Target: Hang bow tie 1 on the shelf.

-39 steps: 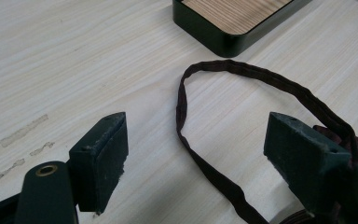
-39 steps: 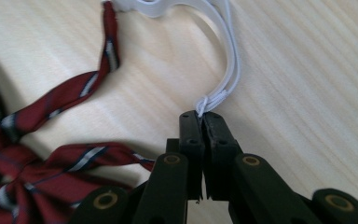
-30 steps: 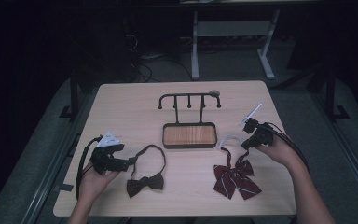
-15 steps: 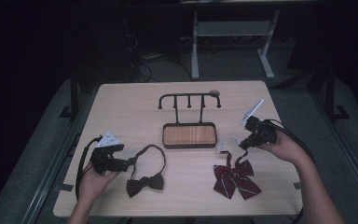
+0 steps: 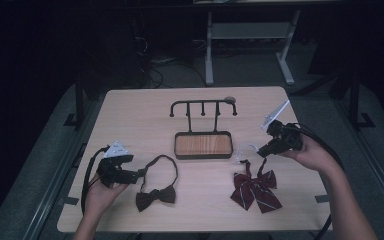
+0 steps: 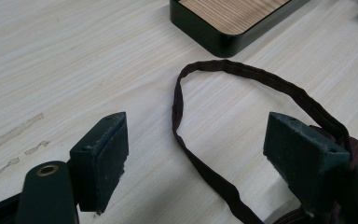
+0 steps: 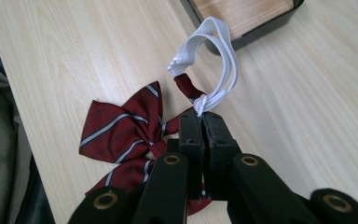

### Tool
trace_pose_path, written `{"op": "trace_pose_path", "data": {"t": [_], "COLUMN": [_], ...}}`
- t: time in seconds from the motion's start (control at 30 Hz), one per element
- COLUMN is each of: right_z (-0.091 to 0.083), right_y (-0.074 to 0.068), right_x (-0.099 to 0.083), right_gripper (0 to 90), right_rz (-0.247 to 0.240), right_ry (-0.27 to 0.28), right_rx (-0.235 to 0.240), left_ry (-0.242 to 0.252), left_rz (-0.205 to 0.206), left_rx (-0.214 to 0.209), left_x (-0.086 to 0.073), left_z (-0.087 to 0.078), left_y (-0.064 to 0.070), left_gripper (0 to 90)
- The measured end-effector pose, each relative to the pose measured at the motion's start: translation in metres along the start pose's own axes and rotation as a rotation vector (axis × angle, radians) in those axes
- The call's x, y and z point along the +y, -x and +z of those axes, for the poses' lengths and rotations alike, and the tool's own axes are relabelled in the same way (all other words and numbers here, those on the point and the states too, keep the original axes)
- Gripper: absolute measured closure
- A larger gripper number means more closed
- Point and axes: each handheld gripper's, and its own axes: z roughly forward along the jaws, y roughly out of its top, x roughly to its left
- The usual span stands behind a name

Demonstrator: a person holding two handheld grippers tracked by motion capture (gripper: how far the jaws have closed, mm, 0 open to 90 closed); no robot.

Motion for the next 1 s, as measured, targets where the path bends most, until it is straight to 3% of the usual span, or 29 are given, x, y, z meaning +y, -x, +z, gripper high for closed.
{"op": "trace_pose_path", "data": {"t": [0.4, 1.0], "right_z": [-0.023, -0.045], "right_y": [-0.012, -0.023], "right_x": [0.015, 0.037], "right_gripper": [87.2, 87.2], "right_rz": [-0.057, -0.105], "right_ry": [0.022, 0.033], "right_rx": [-0.020, -0.047], "left_ry": [-0.002, 0.007], "left_rz": [0.008, -0.001], "left_rx": [0.000, -0.001], "left_x": [0.000, 0.000], "left_z": [0.000, 0.000], "left_y": [-0.001, -0.001], "left_gripper": [21.9, 21.9]}}
